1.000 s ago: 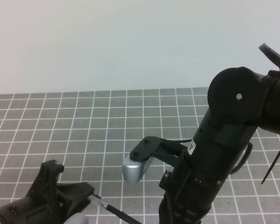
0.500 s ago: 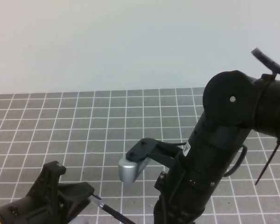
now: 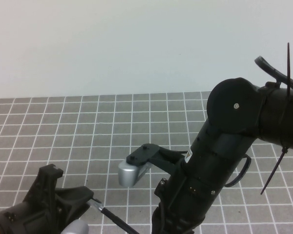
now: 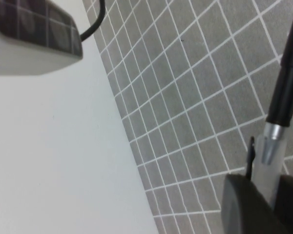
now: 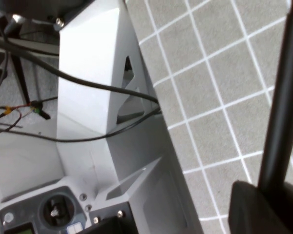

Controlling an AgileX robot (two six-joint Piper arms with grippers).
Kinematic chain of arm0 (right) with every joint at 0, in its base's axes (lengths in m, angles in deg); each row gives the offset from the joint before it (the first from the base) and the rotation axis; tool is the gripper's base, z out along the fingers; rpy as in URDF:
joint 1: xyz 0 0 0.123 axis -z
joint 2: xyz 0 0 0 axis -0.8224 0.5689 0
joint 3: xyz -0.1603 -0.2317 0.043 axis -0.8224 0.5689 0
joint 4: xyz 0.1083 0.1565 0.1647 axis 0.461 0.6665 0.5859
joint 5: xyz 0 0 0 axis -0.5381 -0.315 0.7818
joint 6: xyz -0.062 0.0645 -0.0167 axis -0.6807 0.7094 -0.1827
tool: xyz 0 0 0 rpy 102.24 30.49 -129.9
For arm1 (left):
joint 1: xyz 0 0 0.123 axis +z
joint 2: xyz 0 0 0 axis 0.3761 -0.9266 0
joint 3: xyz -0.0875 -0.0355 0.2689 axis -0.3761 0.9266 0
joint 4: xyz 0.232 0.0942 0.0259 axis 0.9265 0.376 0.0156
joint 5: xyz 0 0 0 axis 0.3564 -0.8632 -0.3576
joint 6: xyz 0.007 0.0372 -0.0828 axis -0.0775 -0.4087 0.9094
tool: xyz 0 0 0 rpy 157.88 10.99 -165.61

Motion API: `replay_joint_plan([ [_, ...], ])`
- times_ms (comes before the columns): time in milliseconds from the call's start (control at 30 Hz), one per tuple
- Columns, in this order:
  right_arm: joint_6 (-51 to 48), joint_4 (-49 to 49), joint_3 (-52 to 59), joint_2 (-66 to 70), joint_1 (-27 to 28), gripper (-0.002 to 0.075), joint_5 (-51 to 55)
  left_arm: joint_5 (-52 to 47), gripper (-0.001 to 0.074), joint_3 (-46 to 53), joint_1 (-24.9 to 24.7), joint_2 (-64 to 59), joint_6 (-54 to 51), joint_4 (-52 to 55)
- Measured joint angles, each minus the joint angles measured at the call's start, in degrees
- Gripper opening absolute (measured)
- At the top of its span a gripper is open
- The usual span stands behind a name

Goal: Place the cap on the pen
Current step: 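Pick up the pen and its cap, cap the pen, and set it down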

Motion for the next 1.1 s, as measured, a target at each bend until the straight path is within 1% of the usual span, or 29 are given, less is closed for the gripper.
replay_joint_plan([
  [200, -2.6, -0.6, -0.1, 0.0, 0.0, -0.0003, 1.2, -3.5, 0.0001, 0.0, -2.0, 0.0, -4.4, -4.2],
  [333, -3.9, -0.6, -0.1, 0.0, 0.0, -0.0003, 3.5, -4.1, 0.0001, 0.0, -3.4, 0.0, -6.3, -4.7],
  [500, -3.9, -0.8, -0.1, 0.0, 0.0, -0.0003, 3.6, -4.0, 0.0001, 0.0, -3.4, 0.0, -6.6, -6.5],
  [600, -5.4, -0.8, -0.1, 0.0, 0.0, -0.0003, 3.2, -4.6, 0.0001, 0.0, -3.4, 0.0, -8.9, -9.9],
  [733, -7.4, -0.8, -0.1, 0.0, 0.0, -0.0003, 3.2, -4.6, 0.0001, 0.0, -3.4, 0.0, -14.6, -14.5],
  [833, -7.8, -0.7, -0.1, 0.0, 0.0, -0.0003, 3.2, -4.8, 0.0001, 0.0, -3.4, 0.0, -16.2, -16.8],
  [1100, -8.2, -0.4, -0.1, 0.0, 0.0, -0.0003, 2.9, -8.9, 0.0001, 0.0, -3.4, 0.0, -18.6, -18.0],
])
